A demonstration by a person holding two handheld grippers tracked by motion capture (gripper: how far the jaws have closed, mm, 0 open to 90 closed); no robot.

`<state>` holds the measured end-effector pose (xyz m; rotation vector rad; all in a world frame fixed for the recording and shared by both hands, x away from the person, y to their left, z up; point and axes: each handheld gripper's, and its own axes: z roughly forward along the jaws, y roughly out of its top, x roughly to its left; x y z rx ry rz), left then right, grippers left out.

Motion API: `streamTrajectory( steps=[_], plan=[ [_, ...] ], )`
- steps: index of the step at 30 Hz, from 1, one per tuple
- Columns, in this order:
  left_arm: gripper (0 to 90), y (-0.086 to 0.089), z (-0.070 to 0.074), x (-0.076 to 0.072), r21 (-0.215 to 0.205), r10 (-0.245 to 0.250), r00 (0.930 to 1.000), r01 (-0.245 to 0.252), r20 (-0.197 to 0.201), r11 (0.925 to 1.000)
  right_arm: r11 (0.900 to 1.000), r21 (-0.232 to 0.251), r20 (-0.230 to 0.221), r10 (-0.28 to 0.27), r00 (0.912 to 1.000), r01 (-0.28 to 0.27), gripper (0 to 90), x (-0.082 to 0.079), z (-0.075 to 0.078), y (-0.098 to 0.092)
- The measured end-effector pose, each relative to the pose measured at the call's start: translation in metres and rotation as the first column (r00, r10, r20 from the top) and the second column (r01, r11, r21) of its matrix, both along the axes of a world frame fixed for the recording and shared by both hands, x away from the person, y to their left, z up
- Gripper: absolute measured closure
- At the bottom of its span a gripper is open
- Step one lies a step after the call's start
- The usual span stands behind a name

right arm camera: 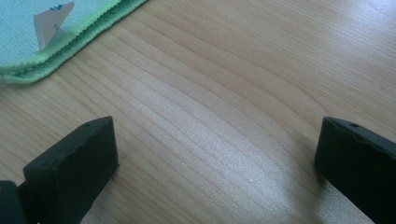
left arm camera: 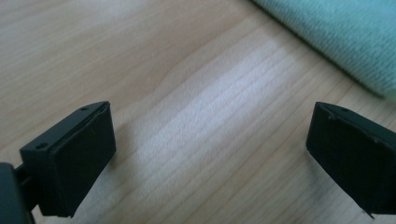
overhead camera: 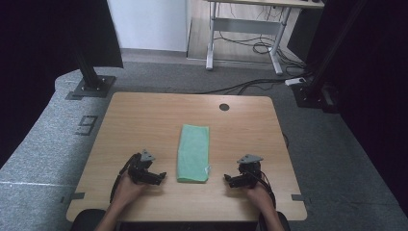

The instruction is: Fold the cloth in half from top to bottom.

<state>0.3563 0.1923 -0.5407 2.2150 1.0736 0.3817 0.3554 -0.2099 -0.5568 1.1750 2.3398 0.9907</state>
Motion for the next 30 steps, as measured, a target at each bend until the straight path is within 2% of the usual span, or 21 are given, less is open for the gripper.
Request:
streamTrajectory(
  steps=[7, 12, 22, 30],
  plan=[
    [1.4, -0.005, 0.011, 0.013, -0.020, -0.001, 0.9996, 0.001, 0.027, 0.9998, 1.000, 0.000, 0.000, -0.001, 1.0000, 0.001, 0.0, 0.000, 0.000, 0.000],
    [1.7, -0.016, 0.018, 0.028, -0.047, 0.001, 0.9991, 0.001, 0.042, 0.9989, 1.000, 0.001, -0.002, -0.003, 1.0000, 0.003, 0.0, 0.001, 0.000, 0.001],
    [2.1, -0.047, 0.023, 0.064, -0.013, -0.008, 0.9975, 0.009, 0.070, 0.9999, 1.000, -0.007, -0.010, 0.005, 0.9999, -0.005, 0.0, 0.001, 0.001, 0.005],
    [2.5, -0.056, 0.011, 0.081, 0.005, 0.018, 0.9978, -0.019, 0.064, 0.9998, 1.000, -0.006, -0.023, 0.011, 0.9997, -0.011, 2.8, 0.002, 0.004, 0.006]
  ],
)
